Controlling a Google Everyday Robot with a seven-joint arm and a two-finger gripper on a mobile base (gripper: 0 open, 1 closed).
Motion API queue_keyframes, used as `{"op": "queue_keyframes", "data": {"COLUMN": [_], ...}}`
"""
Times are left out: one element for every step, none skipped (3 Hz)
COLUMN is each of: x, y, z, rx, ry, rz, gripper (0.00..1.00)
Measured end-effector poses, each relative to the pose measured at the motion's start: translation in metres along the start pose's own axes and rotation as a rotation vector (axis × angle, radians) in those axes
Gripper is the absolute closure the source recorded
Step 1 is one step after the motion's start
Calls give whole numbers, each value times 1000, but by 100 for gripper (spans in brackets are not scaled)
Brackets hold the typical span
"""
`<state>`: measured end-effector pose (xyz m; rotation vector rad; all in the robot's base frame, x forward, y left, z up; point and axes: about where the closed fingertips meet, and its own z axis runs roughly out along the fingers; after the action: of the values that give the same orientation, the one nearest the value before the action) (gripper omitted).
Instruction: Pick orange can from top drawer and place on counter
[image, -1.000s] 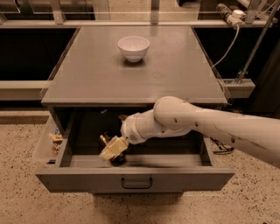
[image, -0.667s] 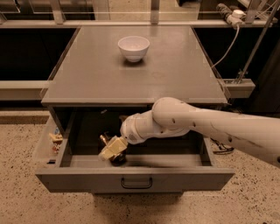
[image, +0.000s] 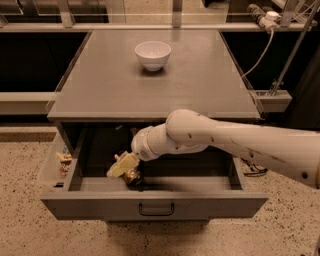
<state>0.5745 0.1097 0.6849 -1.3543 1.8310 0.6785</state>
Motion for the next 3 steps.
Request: {"op": "queue_keyframes", "data": {"x": [2, 7, 18], "y": [0, 1, 1], "z": [9, 14, 16], "rx": [18, 38, 57], "ry": [2, 10, 32], "rz": [3, 9, 20], "gripper": [0, 0, 0]}}
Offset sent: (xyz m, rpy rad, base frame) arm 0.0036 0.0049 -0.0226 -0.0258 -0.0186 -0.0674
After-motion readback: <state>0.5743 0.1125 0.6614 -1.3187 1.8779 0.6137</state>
